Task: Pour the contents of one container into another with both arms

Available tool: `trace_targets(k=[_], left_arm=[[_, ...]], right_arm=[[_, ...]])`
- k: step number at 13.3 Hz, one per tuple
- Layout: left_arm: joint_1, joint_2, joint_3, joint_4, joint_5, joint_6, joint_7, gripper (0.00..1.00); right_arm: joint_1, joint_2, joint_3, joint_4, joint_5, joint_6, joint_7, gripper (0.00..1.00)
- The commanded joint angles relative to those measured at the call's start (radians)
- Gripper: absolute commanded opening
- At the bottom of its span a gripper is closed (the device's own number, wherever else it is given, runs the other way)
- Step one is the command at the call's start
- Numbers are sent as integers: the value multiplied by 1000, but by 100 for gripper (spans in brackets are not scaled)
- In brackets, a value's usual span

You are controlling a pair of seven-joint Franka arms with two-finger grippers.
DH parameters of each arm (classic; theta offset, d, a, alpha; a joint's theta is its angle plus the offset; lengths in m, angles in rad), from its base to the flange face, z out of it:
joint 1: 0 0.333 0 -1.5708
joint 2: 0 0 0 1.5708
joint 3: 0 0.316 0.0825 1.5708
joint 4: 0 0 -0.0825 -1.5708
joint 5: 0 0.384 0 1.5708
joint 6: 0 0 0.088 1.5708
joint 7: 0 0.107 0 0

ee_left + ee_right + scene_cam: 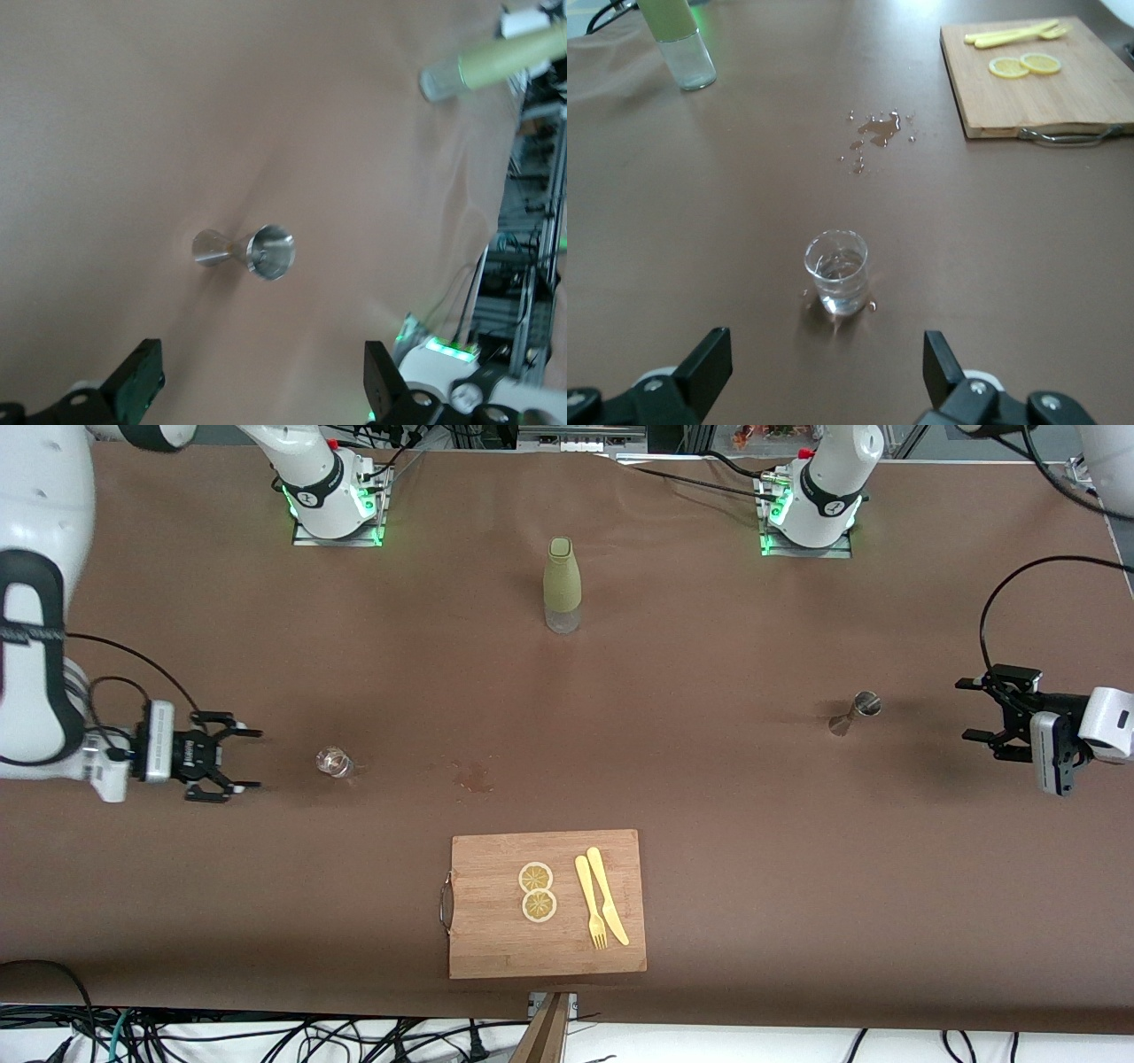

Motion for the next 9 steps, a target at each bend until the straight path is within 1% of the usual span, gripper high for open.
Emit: trace_targets(k=[1,2,3,4,5,6,8,9], left_arm=[[-30,-113,-72,-35,47,-5,-355,100],[-30,-142,-107,-36,49,-7,-470,100],[-47,-165,-124,-35,59,-11,-564,100],[-85,-188,-129,-30,85,-25,-659,100],[-119,-215,-134,-28,104,-33,-754,100],[-131,-240,-166,-28,119,-42,-829,100],[-144,-294,-245,-21,227,-40,-917,100],[-151,-309,-273,10,293,-39,-922,100]], right_arm=[[28,-182,1,-50,-150,33,223,96],[36,-232,4,-52,-207,39,329,96],[45,-286,8,-56,-268,55,447,96],[61,-344,16,-70,-331,65,571,96],[68,-401,37,-82,-398,76,694,96],[70,-452,68,-94,-464,81,820,96],[71,-549,123,-124,-566,88,1087,98],[78,-584,149,-131,-616,87,1200,98]])
